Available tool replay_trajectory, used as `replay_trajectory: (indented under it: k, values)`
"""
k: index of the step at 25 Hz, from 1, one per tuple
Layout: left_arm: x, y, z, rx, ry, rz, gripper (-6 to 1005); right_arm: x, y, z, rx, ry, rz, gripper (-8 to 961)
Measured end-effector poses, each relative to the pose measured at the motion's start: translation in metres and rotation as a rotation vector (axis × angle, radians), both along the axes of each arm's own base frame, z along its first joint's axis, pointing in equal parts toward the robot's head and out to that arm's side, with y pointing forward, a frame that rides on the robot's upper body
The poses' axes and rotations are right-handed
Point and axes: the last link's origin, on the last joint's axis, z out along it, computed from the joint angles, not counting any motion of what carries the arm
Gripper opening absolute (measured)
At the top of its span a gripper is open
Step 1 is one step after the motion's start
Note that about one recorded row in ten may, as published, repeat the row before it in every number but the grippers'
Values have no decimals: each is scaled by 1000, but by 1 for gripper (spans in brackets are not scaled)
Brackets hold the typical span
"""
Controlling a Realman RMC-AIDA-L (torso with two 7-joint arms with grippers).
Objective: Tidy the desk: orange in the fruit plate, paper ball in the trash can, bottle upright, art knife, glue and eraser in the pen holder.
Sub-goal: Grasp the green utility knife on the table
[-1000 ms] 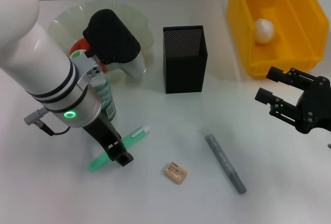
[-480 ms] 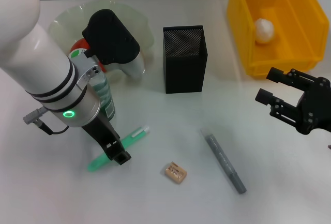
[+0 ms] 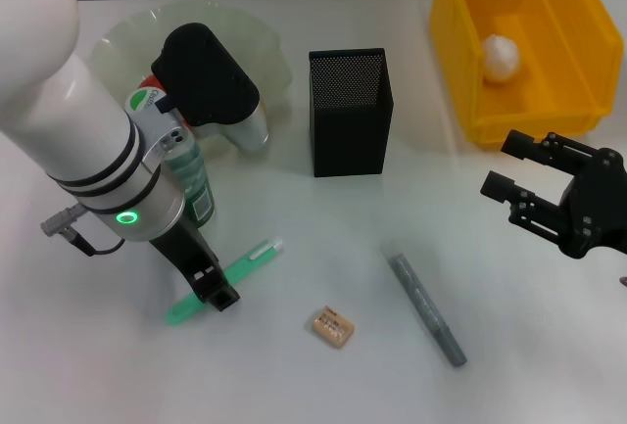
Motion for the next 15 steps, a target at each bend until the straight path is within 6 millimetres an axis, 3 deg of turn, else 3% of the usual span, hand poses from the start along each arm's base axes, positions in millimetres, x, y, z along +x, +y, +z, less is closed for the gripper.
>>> replay_trajectory:
  k: [15]
  values:
    - [0, 1, 0, 6, 1, 6, 530, 0, 0, 0, 1, 0, -1, 573]
